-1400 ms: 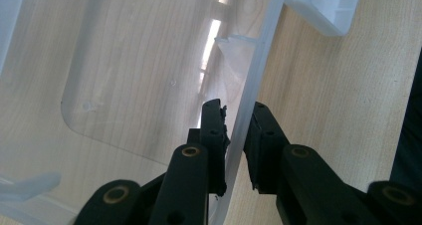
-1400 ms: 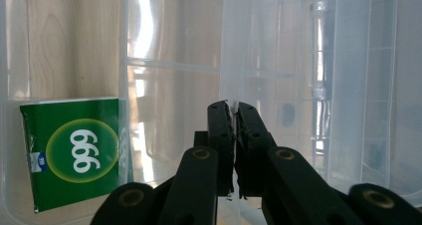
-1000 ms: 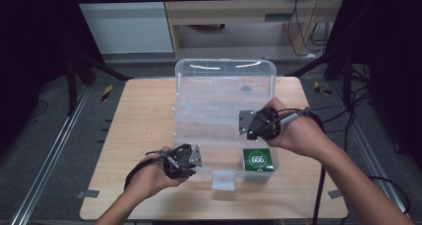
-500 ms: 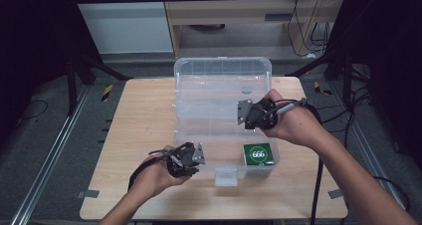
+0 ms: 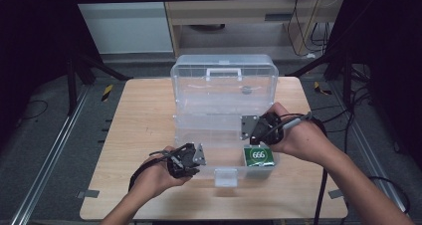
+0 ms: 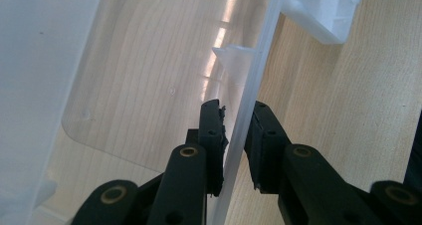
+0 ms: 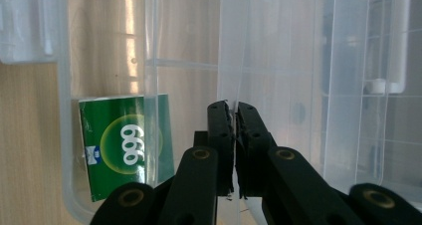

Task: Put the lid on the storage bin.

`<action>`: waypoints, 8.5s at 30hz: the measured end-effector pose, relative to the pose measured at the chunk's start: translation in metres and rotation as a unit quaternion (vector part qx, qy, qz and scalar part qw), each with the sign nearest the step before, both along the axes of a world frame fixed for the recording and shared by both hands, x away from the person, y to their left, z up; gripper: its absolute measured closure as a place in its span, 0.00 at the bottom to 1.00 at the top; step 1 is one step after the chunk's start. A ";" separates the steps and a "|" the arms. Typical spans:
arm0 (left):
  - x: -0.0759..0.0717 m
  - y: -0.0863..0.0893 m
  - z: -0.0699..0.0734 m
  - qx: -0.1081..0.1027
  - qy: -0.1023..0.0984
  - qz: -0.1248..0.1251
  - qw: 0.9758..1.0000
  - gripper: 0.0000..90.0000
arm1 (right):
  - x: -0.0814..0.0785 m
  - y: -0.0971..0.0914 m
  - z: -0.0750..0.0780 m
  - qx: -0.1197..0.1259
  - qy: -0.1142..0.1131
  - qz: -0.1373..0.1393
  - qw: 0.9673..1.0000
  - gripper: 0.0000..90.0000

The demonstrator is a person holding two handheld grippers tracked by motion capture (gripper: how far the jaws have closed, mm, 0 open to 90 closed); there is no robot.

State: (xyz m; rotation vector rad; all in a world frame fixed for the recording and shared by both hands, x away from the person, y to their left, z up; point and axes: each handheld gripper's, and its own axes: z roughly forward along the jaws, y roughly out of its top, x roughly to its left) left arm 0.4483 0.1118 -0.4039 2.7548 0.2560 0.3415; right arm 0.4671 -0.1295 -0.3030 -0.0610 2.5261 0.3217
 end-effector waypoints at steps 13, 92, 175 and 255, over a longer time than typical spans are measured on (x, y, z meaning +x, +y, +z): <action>0.000 0.000 -0.001 0.001 -0.002 -0.005 1.000 0.86 | -0.010 -0.004 -0.006 0.003 0.015 0.003 1.000 0.95; 0.065 0.088 0.130 -0.154 0.006 0.162 0.975 1.00 | -0.022 -0.009 -0.016 0.002 0.019 0.009 1.000 0.94; 0.037 0.099 0.080 -0.193 0.007 0.156 0.969 1.00 | -0.063 -0.061 -0.027 0.095 0.031 -0.104 0.990 0.51; 0.010 0.104 0.028 -0.184 -0.013 0.176 0.967 1.00 | -0.051 -0.125 -0.103 0.160 0.048 -0.264 0.950 0.42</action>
